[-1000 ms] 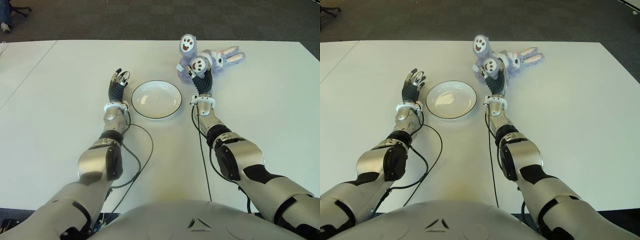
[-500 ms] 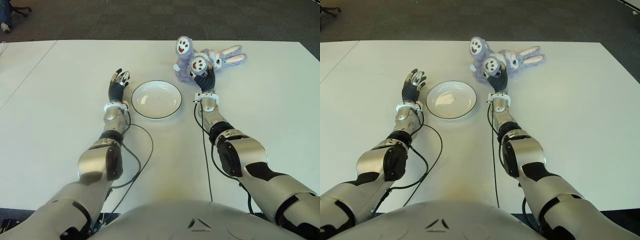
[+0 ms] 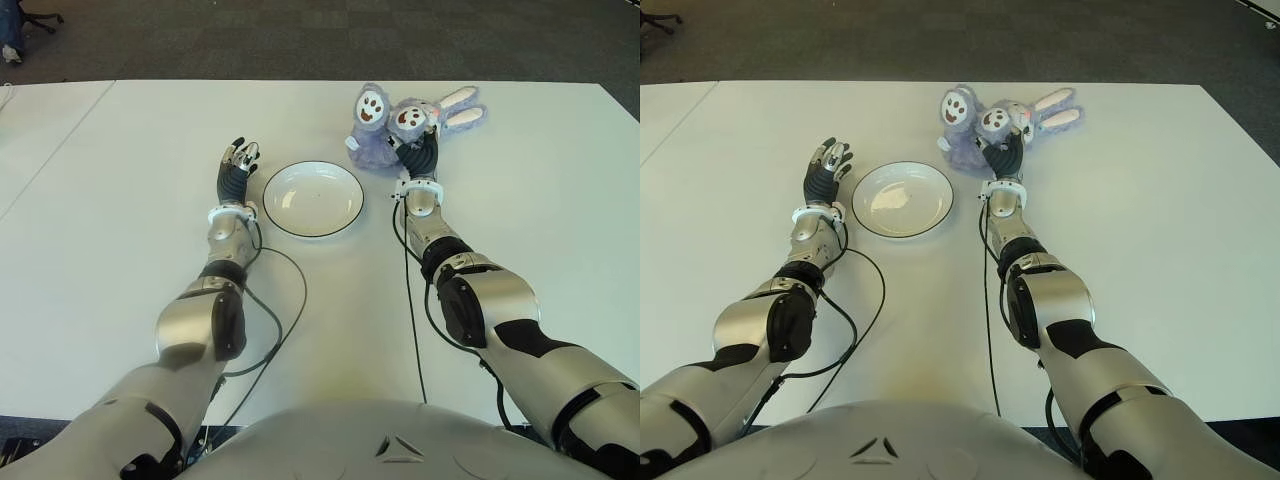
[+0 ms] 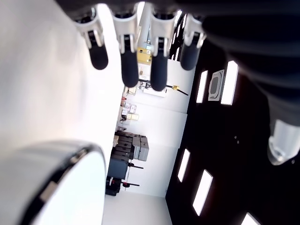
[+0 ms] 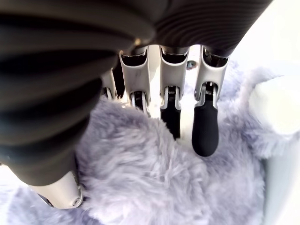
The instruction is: Put the doll into the plate.
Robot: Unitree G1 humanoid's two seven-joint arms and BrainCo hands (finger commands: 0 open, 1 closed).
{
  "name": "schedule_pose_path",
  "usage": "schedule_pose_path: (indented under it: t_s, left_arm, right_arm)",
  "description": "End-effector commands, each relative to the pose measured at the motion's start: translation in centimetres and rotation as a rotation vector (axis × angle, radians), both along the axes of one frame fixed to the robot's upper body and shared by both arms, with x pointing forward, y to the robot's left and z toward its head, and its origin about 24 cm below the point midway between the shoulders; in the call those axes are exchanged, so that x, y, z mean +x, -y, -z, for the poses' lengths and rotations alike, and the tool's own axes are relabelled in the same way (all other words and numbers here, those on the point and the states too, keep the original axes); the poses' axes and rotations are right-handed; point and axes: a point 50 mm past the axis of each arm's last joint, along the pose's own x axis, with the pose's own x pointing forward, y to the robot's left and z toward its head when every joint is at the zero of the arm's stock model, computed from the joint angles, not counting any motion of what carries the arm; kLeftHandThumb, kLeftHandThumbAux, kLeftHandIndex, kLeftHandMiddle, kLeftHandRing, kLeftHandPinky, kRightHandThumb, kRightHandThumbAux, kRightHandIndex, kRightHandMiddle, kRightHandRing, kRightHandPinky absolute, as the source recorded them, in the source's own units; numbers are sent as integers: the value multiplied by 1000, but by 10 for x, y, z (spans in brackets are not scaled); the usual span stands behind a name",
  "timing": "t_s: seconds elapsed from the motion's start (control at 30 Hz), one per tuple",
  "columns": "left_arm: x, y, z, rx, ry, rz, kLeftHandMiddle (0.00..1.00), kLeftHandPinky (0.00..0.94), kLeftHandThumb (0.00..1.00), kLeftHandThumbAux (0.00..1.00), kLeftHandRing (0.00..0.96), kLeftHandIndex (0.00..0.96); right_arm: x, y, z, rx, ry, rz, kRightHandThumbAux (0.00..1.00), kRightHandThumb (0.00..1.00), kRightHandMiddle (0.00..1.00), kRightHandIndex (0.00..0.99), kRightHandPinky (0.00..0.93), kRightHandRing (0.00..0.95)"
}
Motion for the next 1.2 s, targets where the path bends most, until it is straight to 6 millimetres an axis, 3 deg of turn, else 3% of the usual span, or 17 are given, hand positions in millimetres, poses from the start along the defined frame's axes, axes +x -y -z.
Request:
schedule_pose_path:
  t_s: [0.03,1.2]
  left_arm:
    - [-50,16,66,-93,-328,16,223,123,0,508,195,147]
    - [-49,15,66,-70,-348,29,214,104,0,504,174,145]
  right_arm:
    - [0,-2,2,4,-31,2,718,705,823,436,792,829]
    - [3,12,-7,97,42,-10,719,705,813,435,796,828]
